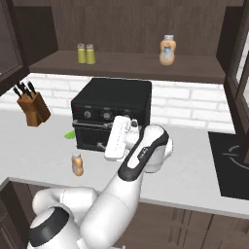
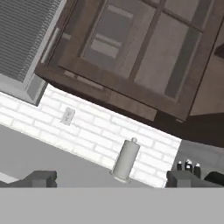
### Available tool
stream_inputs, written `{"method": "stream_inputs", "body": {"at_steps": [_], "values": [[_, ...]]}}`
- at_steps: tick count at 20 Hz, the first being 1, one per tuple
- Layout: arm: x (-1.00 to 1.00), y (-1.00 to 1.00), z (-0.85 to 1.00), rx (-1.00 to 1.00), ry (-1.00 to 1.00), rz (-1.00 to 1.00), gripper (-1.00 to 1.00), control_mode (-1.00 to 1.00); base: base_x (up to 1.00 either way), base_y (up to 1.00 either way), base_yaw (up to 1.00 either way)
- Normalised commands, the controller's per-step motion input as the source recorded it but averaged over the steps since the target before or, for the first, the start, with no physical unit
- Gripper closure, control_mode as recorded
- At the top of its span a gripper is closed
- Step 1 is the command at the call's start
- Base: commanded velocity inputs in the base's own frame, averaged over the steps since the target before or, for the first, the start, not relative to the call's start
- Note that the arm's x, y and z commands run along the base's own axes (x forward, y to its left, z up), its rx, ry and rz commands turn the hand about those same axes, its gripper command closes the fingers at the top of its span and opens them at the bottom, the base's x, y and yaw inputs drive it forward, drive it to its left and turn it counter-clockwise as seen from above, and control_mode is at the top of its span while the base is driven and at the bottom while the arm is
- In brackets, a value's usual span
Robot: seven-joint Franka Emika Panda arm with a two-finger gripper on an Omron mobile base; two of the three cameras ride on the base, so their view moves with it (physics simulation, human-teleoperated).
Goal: Put the shaker and condiment bottle from the counter next to their counterparts in the cabinet.
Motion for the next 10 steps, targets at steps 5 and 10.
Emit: {"method": "stream_inputs", "body": {"at_steps": [5,10], "values": [[-0.20,0.00,-0.45,-0.35,0.11,0.32,-1.00,-1.00,0.00,0.00,0.00],[-0.52,0.08,-0.70,-0.29,-0.06,-0.03,-1.00,-1.00,0.00,0.00,0.00]]}}
